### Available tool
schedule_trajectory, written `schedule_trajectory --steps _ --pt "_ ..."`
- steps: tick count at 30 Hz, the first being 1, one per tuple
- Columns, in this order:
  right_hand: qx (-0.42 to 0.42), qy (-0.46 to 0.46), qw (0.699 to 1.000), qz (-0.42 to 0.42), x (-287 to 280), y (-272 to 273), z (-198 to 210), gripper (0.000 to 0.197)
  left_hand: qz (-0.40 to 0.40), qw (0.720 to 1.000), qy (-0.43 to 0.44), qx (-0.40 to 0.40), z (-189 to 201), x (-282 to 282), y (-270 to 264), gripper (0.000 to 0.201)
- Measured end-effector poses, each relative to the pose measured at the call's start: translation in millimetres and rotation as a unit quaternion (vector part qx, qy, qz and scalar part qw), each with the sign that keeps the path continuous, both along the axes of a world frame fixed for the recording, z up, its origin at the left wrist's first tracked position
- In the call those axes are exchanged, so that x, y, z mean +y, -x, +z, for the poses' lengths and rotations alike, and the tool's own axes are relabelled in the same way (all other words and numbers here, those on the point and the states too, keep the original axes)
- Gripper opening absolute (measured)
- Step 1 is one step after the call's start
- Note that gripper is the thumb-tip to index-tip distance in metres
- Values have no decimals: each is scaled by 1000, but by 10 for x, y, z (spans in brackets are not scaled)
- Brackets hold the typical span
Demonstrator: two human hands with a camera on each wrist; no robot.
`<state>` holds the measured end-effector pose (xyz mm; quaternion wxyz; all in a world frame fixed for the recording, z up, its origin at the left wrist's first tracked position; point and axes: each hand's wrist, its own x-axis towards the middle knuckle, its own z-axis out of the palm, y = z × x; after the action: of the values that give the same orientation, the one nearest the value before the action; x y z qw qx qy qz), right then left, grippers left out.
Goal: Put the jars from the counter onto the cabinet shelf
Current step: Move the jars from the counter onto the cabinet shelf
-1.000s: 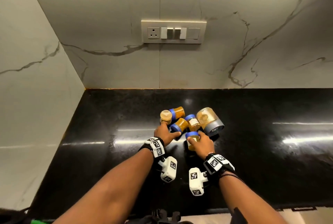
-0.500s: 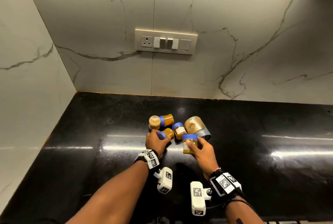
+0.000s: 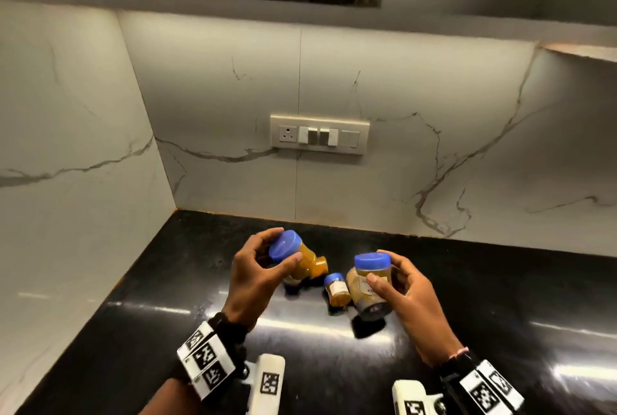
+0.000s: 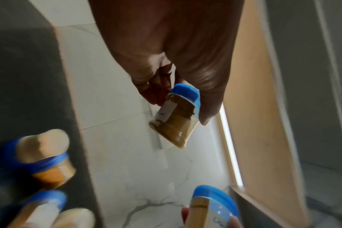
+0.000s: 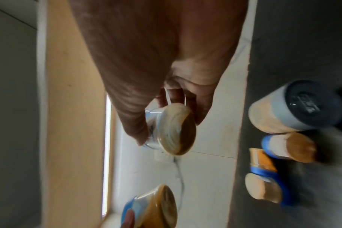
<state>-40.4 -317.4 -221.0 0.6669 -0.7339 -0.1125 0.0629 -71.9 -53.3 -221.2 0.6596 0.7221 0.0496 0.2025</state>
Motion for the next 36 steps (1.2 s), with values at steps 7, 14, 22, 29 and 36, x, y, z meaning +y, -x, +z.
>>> schedule_trajectory --steps 7,14,22,29,36 --pt "-161 -4 986 33 -291 -18 1112 63 -31 986 -47 -156 1218 -266 142 55" --pt "-286 1 958 28 -519 15 2164 58 -32 962 -126 -242 2221 -395 83 54" --pt "-346 -11 938 -23 -596 -88 3141 61 -53 933 -192 -299 3106 -618 -121 63" --pt "-318 14 947 -49 -480 -319 3721 66 -55 922 -246 -294 3706 -717 -406 52" --pt "-284 107 948 -101 -335 -758 4053 44 -62 924 -293 -237 4030 -786 -887 50"
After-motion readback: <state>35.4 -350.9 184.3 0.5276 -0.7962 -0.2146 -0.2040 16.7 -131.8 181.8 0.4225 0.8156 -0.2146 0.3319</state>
